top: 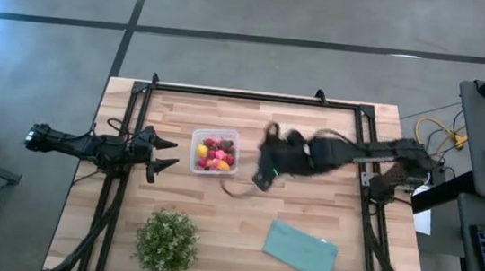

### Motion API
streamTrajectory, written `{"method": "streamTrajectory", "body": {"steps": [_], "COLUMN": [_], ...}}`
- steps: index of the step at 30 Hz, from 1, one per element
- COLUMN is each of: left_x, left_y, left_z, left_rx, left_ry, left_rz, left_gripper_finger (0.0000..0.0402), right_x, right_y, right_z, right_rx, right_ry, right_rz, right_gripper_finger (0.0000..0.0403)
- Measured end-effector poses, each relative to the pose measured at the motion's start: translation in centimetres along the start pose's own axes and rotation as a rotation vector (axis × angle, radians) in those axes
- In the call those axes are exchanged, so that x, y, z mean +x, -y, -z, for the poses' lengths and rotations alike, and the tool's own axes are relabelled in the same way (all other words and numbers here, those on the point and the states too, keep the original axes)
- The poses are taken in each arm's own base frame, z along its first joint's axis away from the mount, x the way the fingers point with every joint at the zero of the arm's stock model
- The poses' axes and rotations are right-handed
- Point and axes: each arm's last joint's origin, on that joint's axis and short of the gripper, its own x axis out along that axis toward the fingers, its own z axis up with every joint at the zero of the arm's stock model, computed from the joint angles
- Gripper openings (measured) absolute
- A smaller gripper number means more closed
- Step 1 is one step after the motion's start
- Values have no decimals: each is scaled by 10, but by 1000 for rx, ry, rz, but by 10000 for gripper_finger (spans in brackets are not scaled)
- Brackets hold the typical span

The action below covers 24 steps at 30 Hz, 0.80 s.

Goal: Pick and placing Produce into tupperware
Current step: Return to Home Position

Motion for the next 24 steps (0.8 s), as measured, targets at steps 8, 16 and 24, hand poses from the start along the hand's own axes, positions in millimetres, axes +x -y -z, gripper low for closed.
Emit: {"method": "streamTrajectory", "body": {"steps": [8,16,24], "left_x": [0,0,0], "left_y": [0,0,0], "left_z": [0,0,0], "left_rx": [0,0,0], "left_ry": [0,0,0], "left_rz": [0,0,0], "left_gripper_finger": [258,258,258], "right_x": [-31,-69,-89], "right_y": [27,99,172], "right_z": [99,170,216], "right_rx": [67,-37,-8], "right_ry": [47,174,350], "right_rz": [-9,-220,-425], "right_gripper_finger": [229,228,228]}}
